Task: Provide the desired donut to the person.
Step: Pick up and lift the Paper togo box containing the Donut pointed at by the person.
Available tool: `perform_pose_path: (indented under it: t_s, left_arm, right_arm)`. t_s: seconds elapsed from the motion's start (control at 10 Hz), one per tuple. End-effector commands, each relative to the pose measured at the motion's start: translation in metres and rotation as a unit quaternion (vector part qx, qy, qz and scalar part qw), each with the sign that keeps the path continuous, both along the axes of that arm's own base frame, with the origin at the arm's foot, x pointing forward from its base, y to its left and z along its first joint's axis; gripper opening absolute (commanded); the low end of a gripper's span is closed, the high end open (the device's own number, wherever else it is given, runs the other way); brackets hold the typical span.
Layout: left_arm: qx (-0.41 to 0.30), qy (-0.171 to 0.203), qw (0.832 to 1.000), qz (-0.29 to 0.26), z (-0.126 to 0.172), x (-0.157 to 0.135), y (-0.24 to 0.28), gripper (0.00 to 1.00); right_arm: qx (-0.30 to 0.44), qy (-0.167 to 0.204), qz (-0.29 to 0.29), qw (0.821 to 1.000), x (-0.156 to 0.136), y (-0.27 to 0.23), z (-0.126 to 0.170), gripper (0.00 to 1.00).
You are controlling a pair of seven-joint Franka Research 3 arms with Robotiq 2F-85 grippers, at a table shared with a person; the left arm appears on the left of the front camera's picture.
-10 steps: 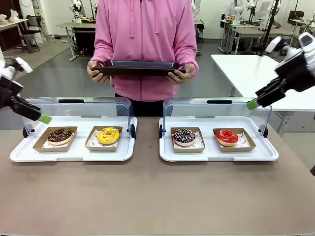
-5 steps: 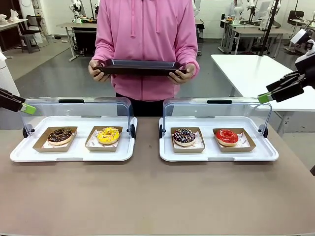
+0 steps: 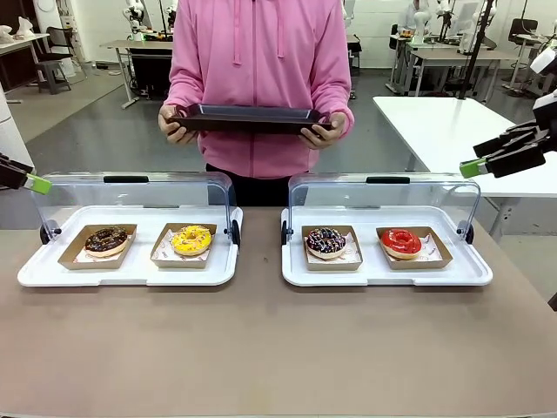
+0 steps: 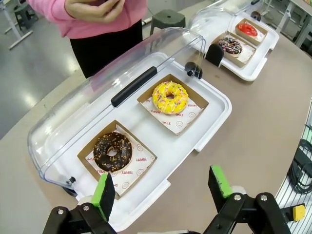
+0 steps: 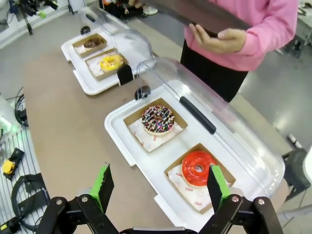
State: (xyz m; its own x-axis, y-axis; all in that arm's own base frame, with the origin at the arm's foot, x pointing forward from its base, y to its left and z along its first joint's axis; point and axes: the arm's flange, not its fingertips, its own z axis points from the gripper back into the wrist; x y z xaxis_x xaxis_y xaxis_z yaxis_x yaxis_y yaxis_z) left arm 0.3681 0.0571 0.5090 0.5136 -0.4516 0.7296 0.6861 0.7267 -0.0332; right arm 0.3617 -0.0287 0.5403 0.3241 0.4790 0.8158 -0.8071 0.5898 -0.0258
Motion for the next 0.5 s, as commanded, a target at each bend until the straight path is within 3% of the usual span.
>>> perform_pose_path:
  t_s: [0.0,0.4]
  left_arm:
    - [-0.011,-0.021,1.000,-0.009,0.0017,-0.0038,0.0022,1.00]
    - [-0.008,-0.025,1.000,-0.016,0.0061,0.0012,0.0066,1.00]
  right_arm:
    - [0.009,-0.027,-0.001,1.000,-0.0032,0.0017,-0.0081,1.00]
    - [0.025,-0.044,0.002,0.999,-0.0014,0.0049,-0.0062,1.00]
